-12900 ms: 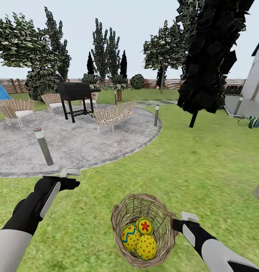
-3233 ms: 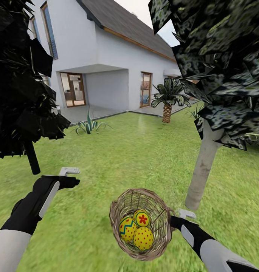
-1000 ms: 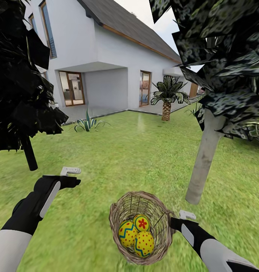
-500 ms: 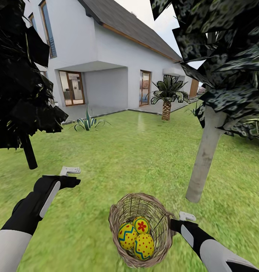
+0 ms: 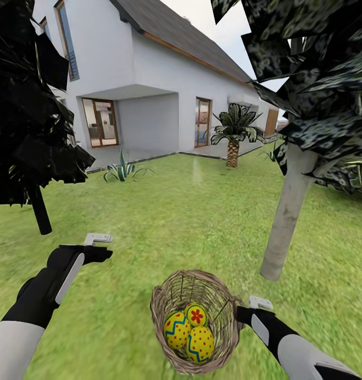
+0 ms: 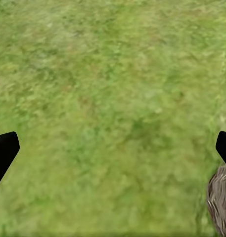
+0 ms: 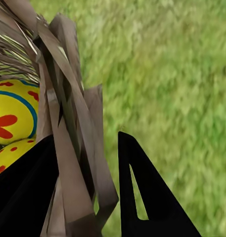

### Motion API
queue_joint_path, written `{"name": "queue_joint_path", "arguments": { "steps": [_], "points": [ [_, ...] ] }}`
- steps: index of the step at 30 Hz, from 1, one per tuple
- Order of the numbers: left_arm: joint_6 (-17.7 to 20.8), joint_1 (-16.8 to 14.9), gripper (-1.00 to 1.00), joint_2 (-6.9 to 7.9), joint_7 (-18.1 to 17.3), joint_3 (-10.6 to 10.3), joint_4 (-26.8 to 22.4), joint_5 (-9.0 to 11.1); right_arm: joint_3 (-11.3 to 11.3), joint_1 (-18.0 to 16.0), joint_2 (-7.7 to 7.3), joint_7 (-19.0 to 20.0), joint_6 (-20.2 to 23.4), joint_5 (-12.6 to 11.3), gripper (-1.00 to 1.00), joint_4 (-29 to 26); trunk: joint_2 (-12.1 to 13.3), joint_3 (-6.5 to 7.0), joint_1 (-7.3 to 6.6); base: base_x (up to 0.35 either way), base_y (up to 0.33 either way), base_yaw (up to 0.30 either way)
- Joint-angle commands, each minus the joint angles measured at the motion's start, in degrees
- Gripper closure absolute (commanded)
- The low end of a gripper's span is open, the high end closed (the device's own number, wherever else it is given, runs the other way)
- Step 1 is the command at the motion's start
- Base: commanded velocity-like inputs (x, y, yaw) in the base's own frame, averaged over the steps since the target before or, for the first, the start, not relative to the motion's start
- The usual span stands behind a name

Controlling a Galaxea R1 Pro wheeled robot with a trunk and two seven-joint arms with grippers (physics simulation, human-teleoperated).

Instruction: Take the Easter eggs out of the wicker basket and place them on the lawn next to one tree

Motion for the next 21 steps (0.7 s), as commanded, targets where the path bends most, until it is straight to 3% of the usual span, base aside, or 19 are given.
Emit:
{"name": "queue_joint_path", "arguments": {
  "steps": [1, 5, 21],
  "points": [
    [0.2, 0.0, -1.00, 0.05, 0.3, -0.1, 0.0, 0.4, -0.2, 0.0, 0.12, -0.9, 0.3, -0.6, 1.00, -0.2, -0.4, -0.24, 0.22, 0.000, 0.000, 0.000],
    [0.2, 0.0, -1.00, 0.05, 0.3, -0.1, 0.0, 0.4, -0.2, 0.0, 0.72, -1.7, 0.3, -0.6, 1.00, -0.2, -2.1, -0.96, 1.10, 0.000, 0.000, 0.000],
    [0.2, 0.0, -1.00, 0.05, 0.3, -0.2, 0.0, 0.4, -0.2, 0.0, 0.86, -1.8, 0.3, -0.6, 1.00, -0.2, -8.5, -3.83, 4.61, 0.000, 0.000, 0.000]
  ]
}}
